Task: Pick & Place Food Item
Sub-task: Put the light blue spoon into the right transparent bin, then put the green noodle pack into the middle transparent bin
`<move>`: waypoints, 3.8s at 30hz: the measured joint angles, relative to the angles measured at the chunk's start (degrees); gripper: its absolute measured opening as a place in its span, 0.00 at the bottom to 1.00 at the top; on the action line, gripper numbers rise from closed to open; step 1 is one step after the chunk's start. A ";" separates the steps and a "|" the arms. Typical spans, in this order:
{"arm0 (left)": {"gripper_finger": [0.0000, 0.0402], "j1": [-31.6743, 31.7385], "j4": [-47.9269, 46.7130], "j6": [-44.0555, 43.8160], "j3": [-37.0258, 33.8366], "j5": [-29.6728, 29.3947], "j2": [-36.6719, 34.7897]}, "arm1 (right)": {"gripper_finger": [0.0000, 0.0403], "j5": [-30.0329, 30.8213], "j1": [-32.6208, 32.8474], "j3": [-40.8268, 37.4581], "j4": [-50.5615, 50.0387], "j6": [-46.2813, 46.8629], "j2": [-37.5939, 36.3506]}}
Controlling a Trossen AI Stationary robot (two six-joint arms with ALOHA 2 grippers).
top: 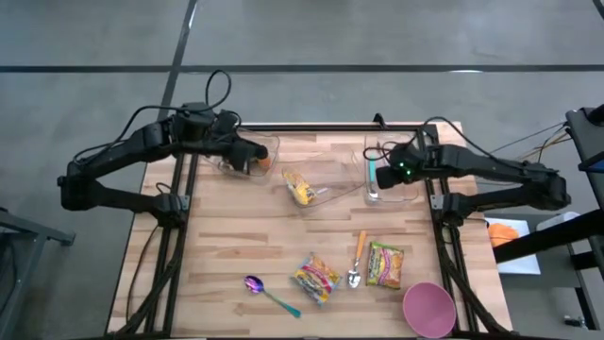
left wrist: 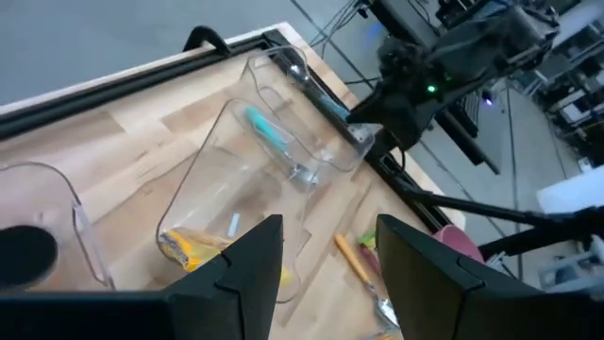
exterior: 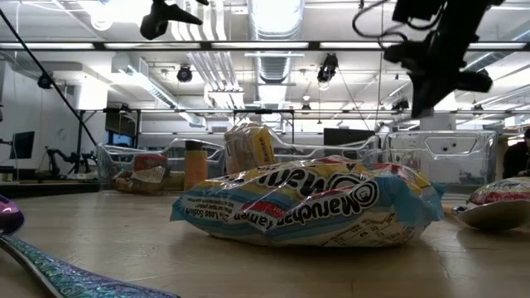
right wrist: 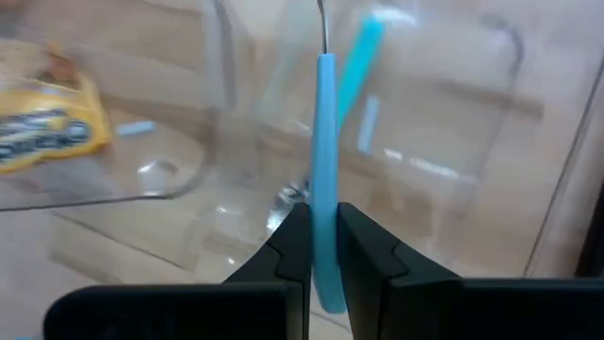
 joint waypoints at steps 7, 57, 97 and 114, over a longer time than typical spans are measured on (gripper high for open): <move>0.44 0.00 -0.09 2.00 0.00 -0.54 0.11 | 0.07 -2.54 -1.65 -2.57 0.48 3.38 4.33; 0.44 0.00 -0.39 3.54 -0.04 -0.79 0.11 | 0.06 -14.81 -17.33 6.02 6.92 -22.32 35.43; 0.44 -12.14 22.02 12.68 -15.52 7.68 -0.13 | 0.63 -15.38 -1.79 12.89 1.50 -29.32 -2.13; 0.44 -17.40 13.89 9.50 -17.03 7.75 -0.13 | 0.63 -15.67 29.32 17.43 -17.21 -13.89 7.10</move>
